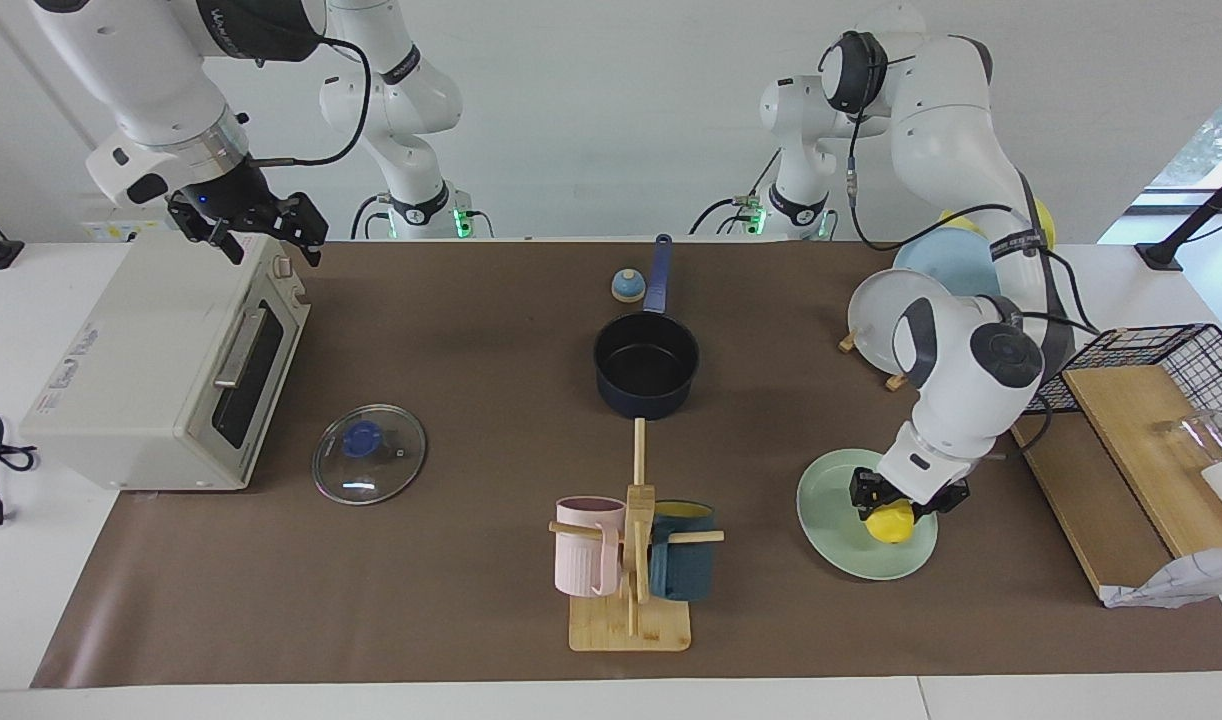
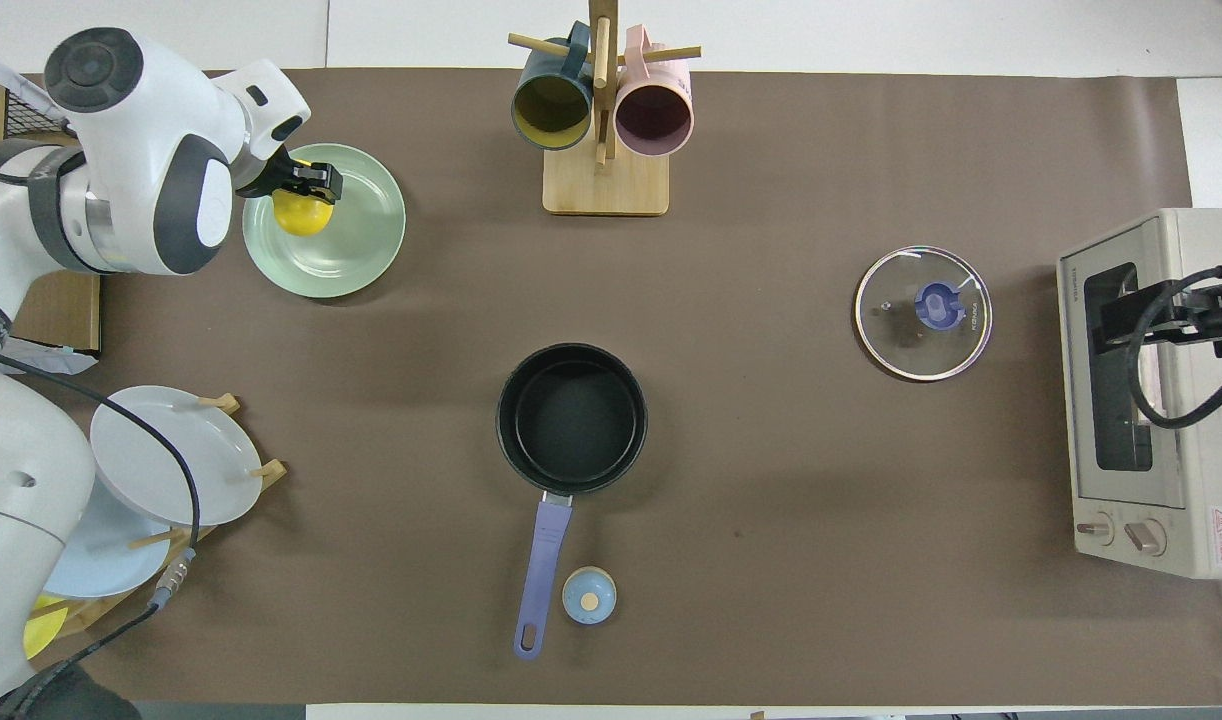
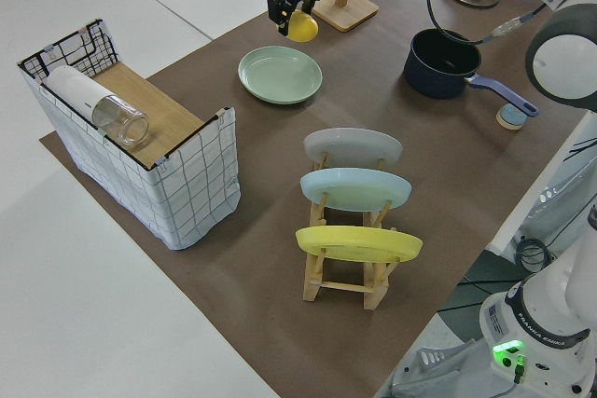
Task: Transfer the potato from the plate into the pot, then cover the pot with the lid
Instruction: 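Reach the left gripper to the yellow potato and grasp it, then carry the potato over the pot while the right gripper grasps the lid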
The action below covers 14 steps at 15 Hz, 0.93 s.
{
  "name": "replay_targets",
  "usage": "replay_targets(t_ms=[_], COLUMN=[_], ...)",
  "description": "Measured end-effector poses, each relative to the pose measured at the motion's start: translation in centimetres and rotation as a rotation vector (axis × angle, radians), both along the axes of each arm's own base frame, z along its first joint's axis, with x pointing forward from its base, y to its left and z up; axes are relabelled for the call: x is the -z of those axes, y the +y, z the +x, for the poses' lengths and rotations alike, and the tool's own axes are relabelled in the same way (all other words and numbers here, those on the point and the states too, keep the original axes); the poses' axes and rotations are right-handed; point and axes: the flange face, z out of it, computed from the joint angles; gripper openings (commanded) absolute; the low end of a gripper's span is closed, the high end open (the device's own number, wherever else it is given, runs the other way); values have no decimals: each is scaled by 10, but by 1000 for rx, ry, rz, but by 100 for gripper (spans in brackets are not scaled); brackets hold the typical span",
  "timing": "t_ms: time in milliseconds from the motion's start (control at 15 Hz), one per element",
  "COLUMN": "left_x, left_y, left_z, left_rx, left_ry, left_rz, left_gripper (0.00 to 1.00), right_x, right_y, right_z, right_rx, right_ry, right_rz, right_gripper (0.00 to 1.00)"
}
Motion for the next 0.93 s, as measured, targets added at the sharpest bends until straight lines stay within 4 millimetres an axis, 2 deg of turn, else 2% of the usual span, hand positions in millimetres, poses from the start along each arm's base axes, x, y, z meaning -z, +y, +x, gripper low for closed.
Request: replay_targets(t_ms=[67, 200, 267, 400, 533, 733, 800, 933], left_x=[-28, -61, -66, -60, -41, 16, 37, 73], left_y=[-15, -56, -79, -124, -167, -235, -249, -265], left_z=[-22, -69, -92, -131, -158, -202, -215, -230], left_rx=[-9, -34, -45, -51, -75, -89, -81, -63], left_ry=[27, 69, 83, 117, 93, 51, 53, 75], left_rz=[-2, 2, 2, -2, -22, -50, -47, -26], left_gripper=[0, 0, 0, 0, 0, 0, 0, 0], right_x=[1, 11, 22, 57, 96, 152, 168, 193], right_y=[1, 2, 2, 3, 8, 23, 27, 35], right_z=[2, 8, 11, 22, 37, 56, 60, 64], right_rx=[-14, -32, -37, -47, -66, -132, -157, -238], right_ry=[-14, -41, -49, -51, -43, -62, -73, -99], right_rz=[2, 4, 4, 3, 2, 0, 0, 0], right_gripper=[100, 100, 100, 100, 100, 100, 100, 100])
